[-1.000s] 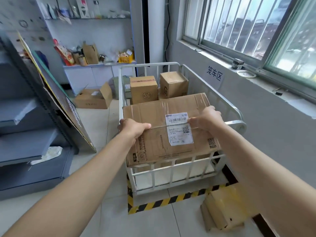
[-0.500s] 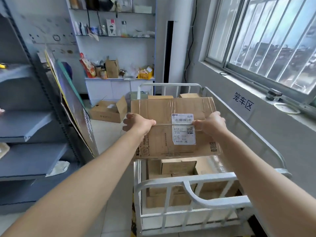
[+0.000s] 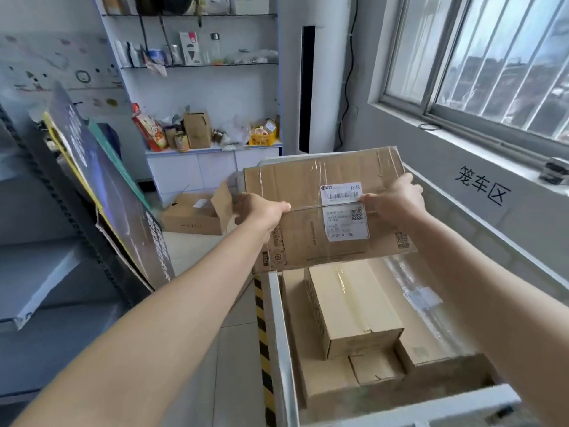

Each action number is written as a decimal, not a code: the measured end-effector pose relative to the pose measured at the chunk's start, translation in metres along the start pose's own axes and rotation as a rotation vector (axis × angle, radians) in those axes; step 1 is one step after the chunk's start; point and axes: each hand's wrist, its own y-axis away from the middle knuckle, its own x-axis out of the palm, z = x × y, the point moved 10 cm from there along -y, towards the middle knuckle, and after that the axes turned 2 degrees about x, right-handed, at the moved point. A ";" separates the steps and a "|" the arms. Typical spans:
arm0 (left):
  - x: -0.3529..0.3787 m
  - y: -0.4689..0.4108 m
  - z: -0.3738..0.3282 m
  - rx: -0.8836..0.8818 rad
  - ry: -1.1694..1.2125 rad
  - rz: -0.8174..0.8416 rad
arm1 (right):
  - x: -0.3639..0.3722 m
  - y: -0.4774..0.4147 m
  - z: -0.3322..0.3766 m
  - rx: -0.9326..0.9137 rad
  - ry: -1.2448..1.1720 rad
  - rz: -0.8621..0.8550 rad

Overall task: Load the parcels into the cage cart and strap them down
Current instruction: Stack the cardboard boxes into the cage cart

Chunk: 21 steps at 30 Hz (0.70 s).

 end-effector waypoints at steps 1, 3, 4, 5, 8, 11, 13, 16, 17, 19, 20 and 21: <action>0.002 -0.017 -0.002 0.014 -0.010 0.023 | 0.005 -0.006 0.006 0.013 0.004 -0.029; 0.005 -0.053 -0.007 0.041 -0.004 0.072 | 0.015 -0.018 0.018 0.043 0.001 -0.091; 0.006 -0.070 -0.010 0.047 0.003 0.105 | 0.021 -0.023 0.026 0.058 0.004 -0.118; 0.007 -0.088 -0.012 0.055 0.016 0.135 | 0.028 -0.027 0.033 0.070 0.006 -0.139; 0.012 -0.133 -0.019 0.086 0.062 0.222 | 0.044 -0.040 0.052 0.095 0.003 -0.188; 0.024 -0.165 -0.030 0.127 0.071 0.284 | 0.052 -0.055 0.062 0.114 0.014 -0.249; 0.040 -0.181 -0.034 0.132 0.093 0.324 | 0.053 -0.067 0.063 0.131 0.028 -0.283; 0.075 -0.201 -0.035 0.110 0.094 0.395 | 0.054 -0.091 0.056 0.164 0.065 -0.312; 0.088 -0.208 -0.033 0.089 0.088 0.422 | 0.055 -0.102 0.051 0.178 0.074 -0.314; 0.118 -0.224 -0.028 0.045 0.091 0.471 | 0.060 -0.125 0.040 0.208 0.087 -0.314; 0.132 -0.235 -0.025 0.030 0.090 0.487 | 0.064 -0.140 0.035 0.223 0.087 -0.312; 0.145 -0.246 -0.023 0.017 0.090 0.497 | 0.071 -0.156 0.029 0.237 0.082 -0.304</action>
